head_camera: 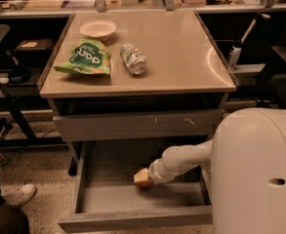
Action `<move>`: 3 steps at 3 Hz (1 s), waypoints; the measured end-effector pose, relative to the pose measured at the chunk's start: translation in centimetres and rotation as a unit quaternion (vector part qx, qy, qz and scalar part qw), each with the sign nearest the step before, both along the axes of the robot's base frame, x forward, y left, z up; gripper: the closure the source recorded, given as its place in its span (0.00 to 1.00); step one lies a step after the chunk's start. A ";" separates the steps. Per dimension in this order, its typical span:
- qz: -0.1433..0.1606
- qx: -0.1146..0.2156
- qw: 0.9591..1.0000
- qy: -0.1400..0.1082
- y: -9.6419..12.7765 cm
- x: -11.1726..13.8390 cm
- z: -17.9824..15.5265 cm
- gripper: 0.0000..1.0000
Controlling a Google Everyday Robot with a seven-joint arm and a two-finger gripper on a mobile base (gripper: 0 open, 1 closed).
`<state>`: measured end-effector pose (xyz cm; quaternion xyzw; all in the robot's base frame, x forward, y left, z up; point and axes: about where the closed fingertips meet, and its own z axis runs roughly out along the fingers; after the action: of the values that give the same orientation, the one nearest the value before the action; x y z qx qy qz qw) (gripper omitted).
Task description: Place apple into middle drawer
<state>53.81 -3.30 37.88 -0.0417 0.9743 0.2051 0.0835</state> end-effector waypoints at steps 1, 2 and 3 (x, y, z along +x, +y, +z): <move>0.000 0.000 1.000 0.000 0.0 0.0 0.0 0.34; 0.000 0.000 1.000 0.000 0.0 0.0 0.0 0.11; 0.000 0.000 1.000 0.000 0.0 0.0 0.0 0.00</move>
Offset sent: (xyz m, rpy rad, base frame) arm 0.0000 0.0000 0.0000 0.0000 0.0000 0.0000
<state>53.80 -3.29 37.87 -0.0418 0.9743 0.2052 0.0834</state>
